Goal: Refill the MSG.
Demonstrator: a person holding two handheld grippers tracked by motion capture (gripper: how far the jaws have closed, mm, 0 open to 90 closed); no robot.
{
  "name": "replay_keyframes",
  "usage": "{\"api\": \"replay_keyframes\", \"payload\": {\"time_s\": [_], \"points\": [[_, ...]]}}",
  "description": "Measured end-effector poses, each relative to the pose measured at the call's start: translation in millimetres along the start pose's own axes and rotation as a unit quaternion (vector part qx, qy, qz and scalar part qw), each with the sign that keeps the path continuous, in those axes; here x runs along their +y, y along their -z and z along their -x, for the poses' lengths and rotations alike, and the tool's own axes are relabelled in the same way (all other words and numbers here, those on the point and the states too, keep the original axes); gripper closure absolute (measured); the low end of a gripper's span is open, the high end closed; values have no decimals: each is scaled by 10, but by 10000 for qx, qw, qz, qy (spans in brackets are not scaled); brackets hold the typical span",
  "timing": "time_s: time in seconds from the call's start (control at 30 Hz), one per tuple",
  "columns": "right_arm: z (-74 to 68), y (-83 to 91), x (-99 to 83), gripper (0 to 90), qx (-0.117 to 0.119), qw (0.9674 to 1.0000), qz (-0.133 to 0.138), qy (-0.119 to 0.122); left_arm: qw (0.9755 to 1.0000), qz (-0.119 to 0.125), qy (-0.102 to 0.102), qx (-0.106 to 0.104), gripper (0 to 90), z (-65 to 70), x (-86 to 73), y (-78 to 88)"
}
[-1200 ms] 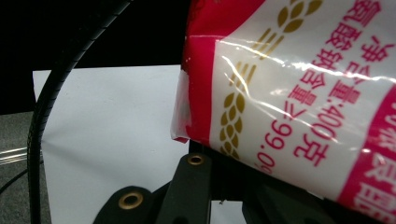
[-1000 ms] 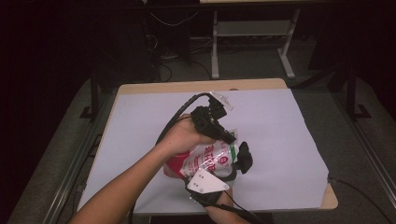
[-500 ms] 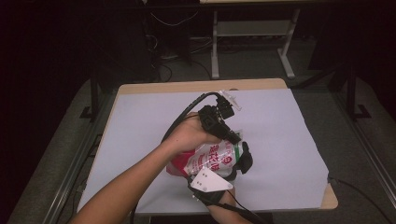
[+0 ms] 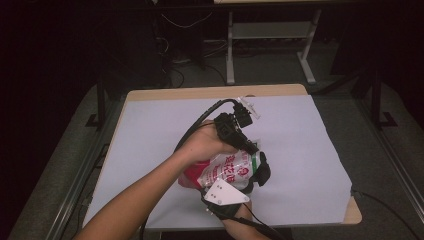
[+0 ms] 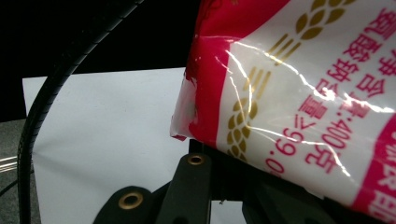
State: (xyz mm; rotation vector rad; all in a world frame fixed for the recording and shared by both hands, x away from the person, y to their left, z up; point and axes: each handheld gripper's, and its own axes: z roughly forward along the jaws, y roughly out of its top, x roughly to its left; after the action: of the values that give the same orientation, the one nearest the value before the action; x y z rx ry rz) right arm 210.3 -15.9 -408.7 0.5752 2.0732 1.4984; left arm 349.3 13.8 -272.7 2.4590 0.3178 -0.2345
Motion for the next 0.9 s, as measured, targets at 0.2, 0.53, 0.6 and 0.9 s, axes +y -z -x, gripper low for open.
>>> {"api": "replay_keyframes", "payload": {"time_s": [0.2, 0.53, 0.6, 0.9], "points": [[6, 15, 6, 900, -55, 10000, 11, -17, 10000, 70, -57, -22, 899, 18, 29, 22], [43, 45, 14, 900, -161, 9999, 29, -55, 9999, 17, -109, -40, 899, 42, 111, -14], [51, 49, 16, 900, -197, 9998, 34, -61, 9998, -22, -171, -35, 900, 41, 129, -15], [68, 61, 21, 900, -238, 9997, 61, -96, 9998, -87, -177, -58, 899, 50, 171, -44]]}}
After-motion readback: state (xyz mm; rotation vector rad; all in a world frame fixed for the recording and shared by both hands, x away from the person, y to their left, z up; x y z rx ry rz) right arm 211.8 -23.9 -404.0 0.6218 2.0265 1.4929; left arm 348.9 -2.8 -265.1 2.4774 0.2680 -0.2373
